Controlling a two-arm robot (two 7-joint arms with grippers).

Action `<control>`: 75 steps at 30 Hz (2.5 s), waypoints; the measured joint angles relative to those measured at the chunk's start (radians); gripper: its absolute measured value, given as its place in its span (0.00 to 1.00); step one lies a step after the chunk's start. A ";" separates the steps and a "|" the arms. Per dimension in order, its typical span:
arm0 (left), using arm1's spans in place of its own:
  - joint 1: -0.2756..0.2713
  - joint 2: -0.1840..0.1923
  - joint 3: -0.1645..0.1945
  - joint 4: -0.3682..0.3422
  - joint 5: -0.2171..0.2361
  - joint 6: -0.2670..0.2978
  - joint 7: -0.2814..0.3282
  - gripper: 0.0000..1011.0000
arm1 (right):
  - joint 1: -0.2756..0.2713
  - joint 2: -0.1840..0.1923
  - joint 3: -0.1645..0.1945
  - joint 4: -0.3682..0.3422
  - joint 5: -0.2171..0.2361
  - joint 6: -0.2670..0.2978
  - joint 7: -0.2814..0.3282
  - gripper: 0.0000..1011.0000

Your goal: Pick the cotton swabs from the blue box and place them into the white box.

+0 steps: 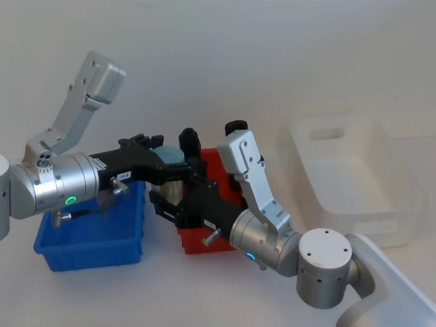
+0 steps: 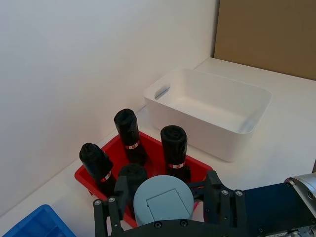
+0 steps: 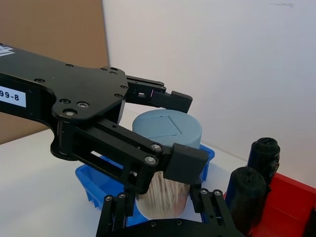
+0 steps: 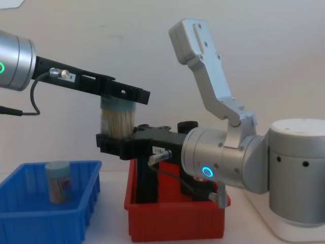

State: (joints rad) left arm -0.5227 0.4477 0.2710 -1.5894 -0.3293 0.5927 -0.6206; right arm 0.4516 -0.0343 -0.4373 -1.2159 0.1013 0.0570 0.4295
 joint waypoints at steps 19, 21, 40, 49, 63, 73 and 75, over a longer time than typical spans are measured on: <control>0.000 0.000 0.000 0.000 0.000 0.000 -0.001 0.99 | -0.024 0.010 -0.004 -0.038 -0.027 -0.002 -0.106 0.63; 0.000 0.000 0.000 0.000 0.000 0.000 -0.001 0.99 | -0.028 0.012 -0.003 -0.046 -0.031 -0.001 -0.125 0.63; 0.000 0.000 0.000 0.000 0.000 0.000 -0.001 0.99 | -0.150 0.130 0.071 -0.268 -0.014 -0.004 -0.336 0.63; 0.000 0.000 0.000 0.000 0.000 0.000 -0.001 0.99 | -0.202 0.203 0.133 -0.334 0.043 -0.001 -0.411 0.63; 0.000 0.000 0.000 0.000 0.000 0.000 -0.001 0.99 | -0.179 0.258 0.210 -0.247 0.105 0.020 -0.454 0.63; 0.000 0.000 0.000 0.000 0.000 0.000 -0.001 0.99 | -0.122 0.254 0.223 -0.140 0.114 0.028 -0.411 0.63; 0.000 0.000 0.000 0.000 0.000 0.000 -0.001 0.99 | -0.106 0.250 0.224 -0.109 0.116 0.030 -0.399 0.63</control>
State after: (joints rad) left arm -0.5227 0.4477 0.2709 -1.5894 -0.3292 0.5928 -0.6212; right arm 0.3460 0.2161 -0.2133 -1.3248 0.2168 0.0873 0.0306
